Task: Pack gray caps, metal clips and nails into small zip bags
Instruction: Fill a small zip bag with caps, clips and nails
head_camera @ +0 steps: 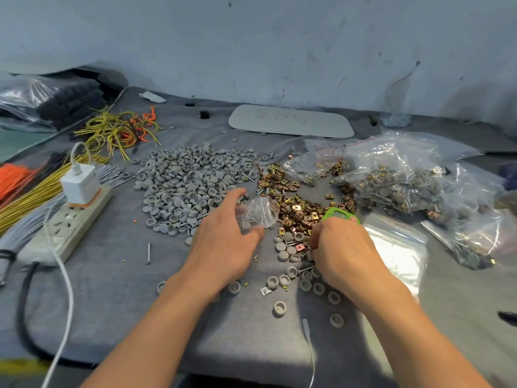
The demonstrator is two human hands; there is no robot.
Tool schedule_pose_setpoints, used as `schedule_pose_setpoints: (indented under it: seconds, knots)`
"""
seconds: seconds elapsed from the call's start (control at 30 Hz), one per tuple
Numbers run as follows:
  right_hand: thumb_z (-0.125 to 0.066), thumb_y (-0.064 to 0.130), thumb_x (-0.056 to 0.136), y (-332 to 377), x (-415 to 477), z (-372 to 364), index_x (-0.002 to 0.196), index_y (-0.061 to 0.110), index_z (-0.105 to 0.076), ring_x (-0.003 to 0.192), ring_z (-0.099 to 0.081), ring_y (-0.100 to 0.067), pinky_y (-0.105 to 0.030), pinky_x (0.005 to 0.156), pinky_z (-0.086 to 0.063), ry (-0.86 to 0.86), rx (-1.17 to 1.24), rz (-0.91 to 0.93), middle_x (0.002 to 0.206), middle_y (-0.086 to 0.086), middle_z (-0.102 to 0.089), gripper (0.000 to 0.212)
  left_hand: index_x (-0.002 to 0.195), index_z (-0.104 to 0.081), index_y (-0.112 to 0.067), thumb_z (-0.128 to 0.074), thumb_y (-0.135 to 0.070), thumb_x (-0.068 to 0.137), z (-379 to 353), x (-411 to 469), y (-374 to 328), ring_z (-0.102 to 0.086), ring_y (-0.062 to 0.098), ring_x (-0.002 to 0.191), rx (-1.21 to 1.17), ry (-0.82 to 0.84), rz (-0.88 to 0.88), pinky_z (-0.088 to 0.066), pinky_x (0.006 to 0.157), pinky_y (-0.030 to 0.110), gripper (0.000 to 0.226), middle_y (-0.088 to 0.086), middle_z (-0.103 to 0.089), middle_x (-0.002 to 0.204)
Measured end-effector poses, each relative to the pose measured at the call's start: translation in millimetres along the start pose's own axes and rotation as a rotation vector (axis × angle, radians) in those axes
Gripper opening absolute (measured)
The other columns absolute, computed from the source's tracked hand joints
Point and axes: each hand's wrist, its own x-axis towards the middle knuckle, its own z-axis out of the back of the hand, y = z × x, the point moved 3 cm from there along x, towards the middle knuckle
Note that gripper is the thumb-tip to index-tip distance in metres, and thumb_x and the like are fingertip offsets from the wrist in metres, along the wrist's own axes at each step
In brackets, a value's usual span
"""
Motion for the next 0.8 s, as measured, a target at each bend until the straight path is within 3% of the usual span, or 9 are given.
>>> schedule_pose_setpoints:
  seconds: [0.1, 0.2, 0.27, 0.33, 0.43, 0.57, 0.67, 0.73, 0.8]
  knots:
    - [-0.065, 0.017, 0.088, -6, 0, -1, 0.089, 0.027, -0.071, 0.093, -0.063, -0.03, -0.038, 0.077, -0.055, -0.076, 0.075, -0.023, 0.094, -0.001, -0.07, 0.011, 0.147, -0.033, -0.048, -0.077, -0.037, 0.088, -1, -1, -2, -0.052, 0.001, 0.1, 0.006, 0.026, -0.008, -0.039, 0.091, 0.031, 0.074, -0.026, -0.049, 0.119]
    - [-0.064, 0.018, 0.096, -11, -2, 1, 0.088, 0.028, -0.064, 0.079, -0.064, -0.018, -0.033, 0.067, -0.052, -0.14, 0.453, -0.048, 0.085, 0.006, -0.07, 0.013, 0.147, -0.033, -0.049, -0.077, -0.037, 0.088, 0, -2, -5, -0.05, -0.006, 0.09, -0.001, 0.033, -0.005, -0.037, 0.086, 0.029, 0.075, -0.028, -0.048, 0.117]
    - [-0.062, 0.012, 0.099, -4, -4, 2, 0.091, 0.022, -0.068, 0.066, -0.068, -0.017, -0.027, 0.058, -0.05, -0.065, 0.8, -0.053, 0.078, 0.0, -0.075, 0.014, 0.146, -0.033, -0.049, -0.078, -0.035, 0.087, 1, -2, -8, -0.046, -0.014, 0.084, 0.0, 0.042, -0.002, -0.037, 0.084, 0.028, 0.076, -0.028, -0.048, 0.115]
    - [-0.053, 0.001, 0.102, 8, -6, 1, 0.098, 0.007, -0.07, 0.058, -0.067, -0.017, -0.026, 0.054, -0.048, 0.084, 1.227, -0.071, 0.082, -0.01, -0.077, 0.019, 0.146, -0.033, -0.051, -0.078, -0.033, 0.084, 2, -3, -10, -0.05, -0.009, 0.086, 0.01, 0.053, -0.008, -0.038, 0.084, 0.028, 0.078, -0.028, -0.048, 0.115]
    - [-0.047, -0.002, 0.105, 20, -8, 1, 0.103, -0.004, -0.069, 0.058, -0.067, -0.016, -0.02, 0.051, -0.052, 0.238, 1.647, -0.113, 0.081, -0.017, -0.074, 0.022, 0.147, -0.033, -0.052, -0.078, -0.032, 0.08, 3, -5, -14, -0.057, 0.007, 0.112, 0.037, 0.074, -0.038, -0.044, 0.091, 0.03, 0.083, -0.024, -0.054, 0.126]
    - [-0.06, 0.009, 0.099, 25, -7, 1, 0.1, -0.002, -0.071, 0.058, -0.067, -0.013, -0.018, 0.051, -0.053, 0.306, 1.812, -0.137, 0.081, -0.016, -0.074, 0.016, 0.141, -0.049, -0.047, -0.07, -0.035, 0.072, 13, -13, -32, -0.053, -0.004, 0.125, -0.105, 0.013, -0.237, -0.043, 0.107, 0.023, 0.074, -0.025, -0.057, 0.134]
    - [-0.074, 0.019, 0.079, 26, -6, 1, 0.091, 0.004, -0.077, 0.057, -0.065, -0.013, -0.018, 0.05, -0.05, 0.323, 1.812, -0.077, 0.076, -0.011, -0.072, 0.02, 0.118, -0.071, -0.042, -0.073, -0.033, 0.076, 21, -19, -43, -0.063, 0.001, 0.112, -0.271, -0.077, -0.337, -0.044, 0.095, 0.012, 0.043, -0.022, -0.067, 0.112]
    - [-0.075, 0.022, 0.076, 25, -6, 1, 0.087, 0.007, -0.081, 0.058, -0.064, -0.012, -0.018, 0.053, -0.05, 0.317, 1.781, -0.014, 0.073, -0.007, -0.071, 0.02, 0.101, -0.079, -0.039, -0.08, -0.028, 0.077, 22, -19, -46, -0.067, 0.007, 0.099, -0.331, -0.087, -0.337, -0.046, 0.084, 0.011, 0.027, -0.019, -0.071, 0.097]
    - [-0.074, 0.022, 0.077, 23, -7, 2, 0.091, 0.008, -0.083, 0.062, -0.066, -0.012, -0.018, 0.056, -0.051, 0.315, 1.745, 0.044, 0.077, -0.007, -0.073, 0.022, 0.092, -0.082, -0.036, -0.087, -0.017, 0.077, 21, -18, -46, -0.069, 0.007, 0.09, -0.391, -0.073, -0.309, -0.045, 0.076, 0.009, 0.025, -0.019, -0.074, 0.089]
